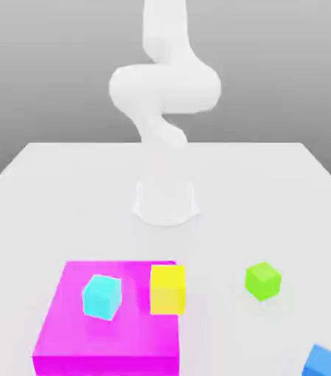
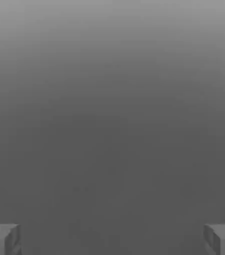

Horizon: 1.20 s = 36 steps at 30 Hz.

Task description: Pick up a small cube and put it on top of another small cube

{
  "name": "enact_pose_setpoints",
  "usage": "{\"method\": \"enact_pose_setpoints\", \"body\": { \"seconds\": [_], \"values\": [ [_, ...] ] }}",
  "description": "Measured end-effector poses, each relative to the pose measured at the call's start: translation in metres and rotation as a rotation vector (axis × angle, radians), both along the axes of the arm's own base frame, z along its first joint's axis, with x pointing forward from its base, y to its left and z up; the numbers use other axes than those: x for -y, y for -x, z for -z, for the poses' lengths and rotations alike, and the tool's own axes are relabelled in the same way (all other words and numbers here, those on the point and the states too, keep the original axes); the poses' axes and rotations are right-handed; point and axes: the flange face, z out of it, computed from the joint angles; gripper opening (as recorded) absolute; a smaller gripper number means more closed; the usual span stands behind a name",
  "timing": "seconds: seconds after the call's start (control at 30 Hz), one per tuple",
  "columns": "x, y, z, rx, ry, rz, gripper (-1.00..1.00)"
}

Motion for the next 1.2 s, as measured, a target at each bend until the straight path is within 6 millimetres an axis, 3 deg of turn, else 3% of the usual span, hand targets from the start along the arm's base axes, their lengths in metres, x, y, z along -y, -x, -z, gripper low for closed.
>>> {"method": "enact_pose_setpoints", "body": {
  "seconds": [0.27,0.53,0.77,0.97,1.13,1.17,1.2],
  "values": [
    [-0.054,-0.088,0.102,-0.188,0.091,-0.204,0.0],
    [-0.118,-0.139,0.226,-0.365,0.181,-0.417,0.0],
    [-0.177,-0.15,0.347,-0.515,0.261,-0.615,0.0],
    [-0.216,-0.136,0.456,-0.642,0.325,-0.778,0.0],
    [-0.227,-0.128,0.538,-0.68,0.344,-0.829,0.0],
    [-0.227,-0.127,0.549,-0.68,0.344,-0.83,-1.0],
    [-0.227,-0.127,0.549,-0.68,0.344,-0.83,-1.0]
  ]
}}
